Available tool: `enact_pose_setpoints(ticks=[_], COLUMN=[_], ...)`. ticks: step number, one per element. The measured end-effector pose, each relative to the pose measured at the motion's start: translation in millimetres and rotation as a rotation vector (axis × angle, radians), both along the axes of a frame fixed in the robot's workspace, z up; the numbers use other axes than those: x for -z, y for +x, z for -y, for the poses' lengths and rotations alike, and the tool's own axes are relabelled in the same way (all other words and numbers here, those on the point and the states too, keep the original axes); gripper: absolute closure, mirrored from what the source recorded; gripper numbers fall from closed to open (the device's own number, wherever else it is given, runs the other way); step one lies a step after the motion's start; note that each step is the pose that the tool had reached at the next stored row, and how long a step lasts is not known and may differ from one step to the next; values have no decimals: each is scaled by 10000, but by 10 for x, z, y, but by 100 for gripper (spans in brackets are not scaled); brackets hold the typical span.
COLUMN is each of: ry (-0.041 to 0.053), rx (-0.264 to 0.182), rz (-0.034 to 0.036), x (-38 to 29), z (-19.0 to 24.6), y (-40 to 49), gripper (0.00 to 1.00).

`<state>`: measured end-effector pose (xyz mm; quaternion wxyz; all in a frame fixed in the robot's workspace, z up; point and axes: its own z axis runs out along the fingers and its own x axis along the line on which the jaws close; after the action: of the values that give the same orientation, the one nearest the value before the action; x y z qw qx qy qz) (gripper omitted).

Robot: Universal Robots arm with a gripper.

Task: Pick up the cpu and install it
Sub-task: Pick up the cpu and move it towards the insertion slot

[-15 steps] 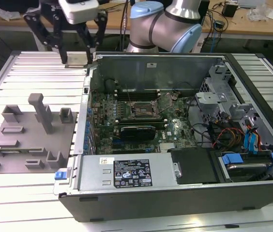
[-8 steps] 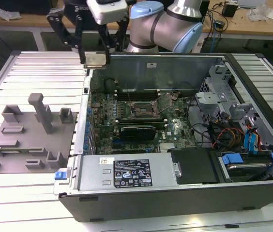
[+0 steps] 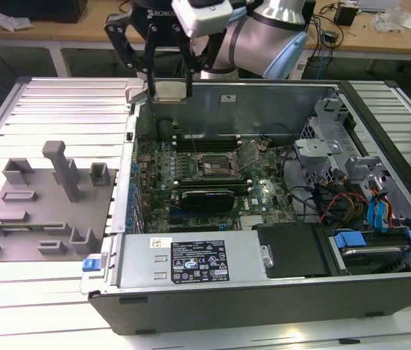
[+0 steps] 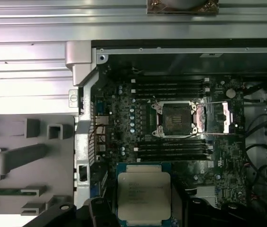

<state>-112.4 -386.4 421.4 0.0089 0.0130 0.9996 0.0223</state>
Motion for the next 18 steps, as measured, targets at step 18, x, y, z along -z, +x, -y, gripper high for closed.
enact_pose_setpoints(ticks=[18], ry=[0], rx=[-1], rz=[0], x=[232], z=[0], y=[174], gripper=[45])
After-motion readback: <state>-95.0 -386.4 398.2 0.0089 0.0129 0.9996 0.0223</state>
